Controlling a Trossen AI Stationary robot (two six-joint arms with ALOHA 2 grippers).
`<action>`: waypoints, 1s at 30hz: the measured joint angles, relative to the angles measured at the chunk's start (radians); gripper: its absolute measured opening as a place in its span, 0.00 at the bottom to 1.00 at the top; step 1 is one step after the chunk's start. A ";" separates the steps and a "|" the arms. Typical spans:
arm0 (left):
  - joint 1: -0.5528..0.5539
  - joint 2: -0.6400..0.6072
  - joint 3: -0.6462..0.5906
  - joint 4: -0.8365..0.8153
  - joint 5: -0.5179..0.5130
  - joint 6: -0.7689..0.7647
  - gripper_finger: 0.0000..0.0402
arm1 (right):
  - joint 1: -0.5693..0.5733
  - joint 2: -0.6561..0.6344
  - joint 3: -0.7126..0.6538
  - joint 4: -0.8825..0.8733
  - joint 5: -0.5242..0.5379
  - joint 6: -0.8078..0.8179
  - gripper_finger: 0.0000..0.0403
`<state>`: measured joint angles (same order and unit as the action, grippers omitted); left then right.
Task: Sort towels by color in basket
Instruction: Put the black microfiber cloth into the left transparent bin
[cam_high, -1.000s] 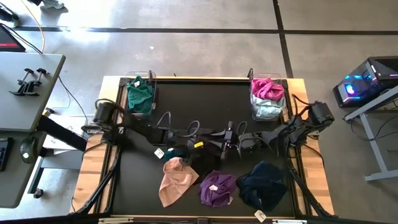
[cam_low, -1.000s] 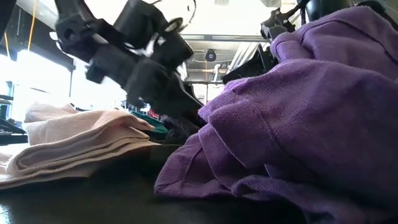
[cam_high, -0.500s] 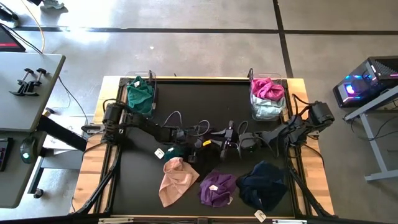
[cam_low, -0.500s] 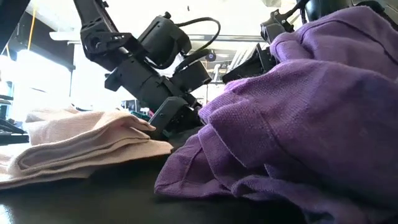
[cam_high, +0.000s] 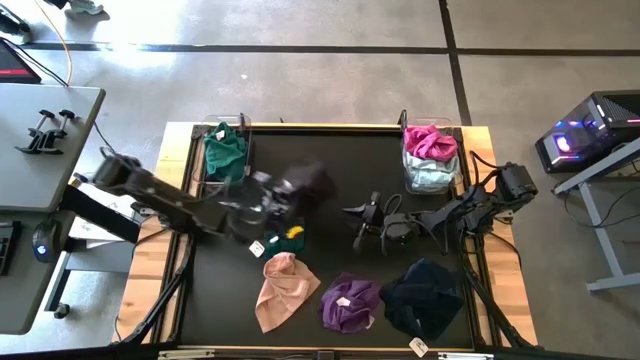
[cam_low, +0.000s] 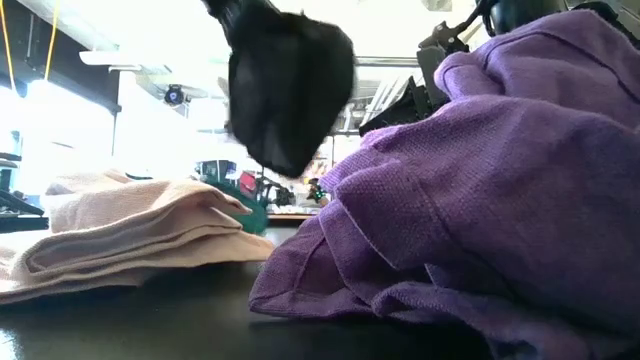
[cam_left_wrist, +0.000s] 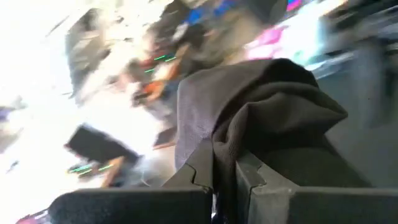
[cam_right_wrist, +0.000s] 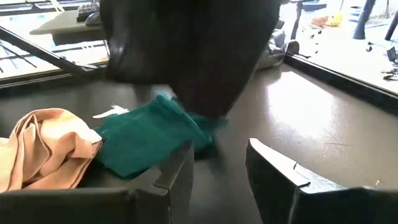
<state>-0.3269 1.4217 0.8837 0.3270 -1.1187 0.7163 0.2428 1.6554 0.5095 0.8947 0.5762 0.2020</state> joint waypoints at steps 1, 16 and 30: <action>-0.005 -0.033 0.000 -0.007 -0.056 0.041 0.01 | 0.000 0.000 0.000 -0.003 0.000 0.002 0.35; 0.506 -0.480 -0.034 -0.695 -0.330 -0.276 0.00 | 0.000 0.000 0.000 -0.016 0.000 0.008 0.35; 0.995 -0.457 -0.295 -0.659 0.535 -0.745 0.00 | 0.000 0.000 0.000 -0.016 0.000 0.008 0.35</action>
<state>0.6686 0.9644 0.5888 -0.3318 -0.5837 -0.0291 0.2424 1.6558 0.5095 0.8791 0.5762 0.2098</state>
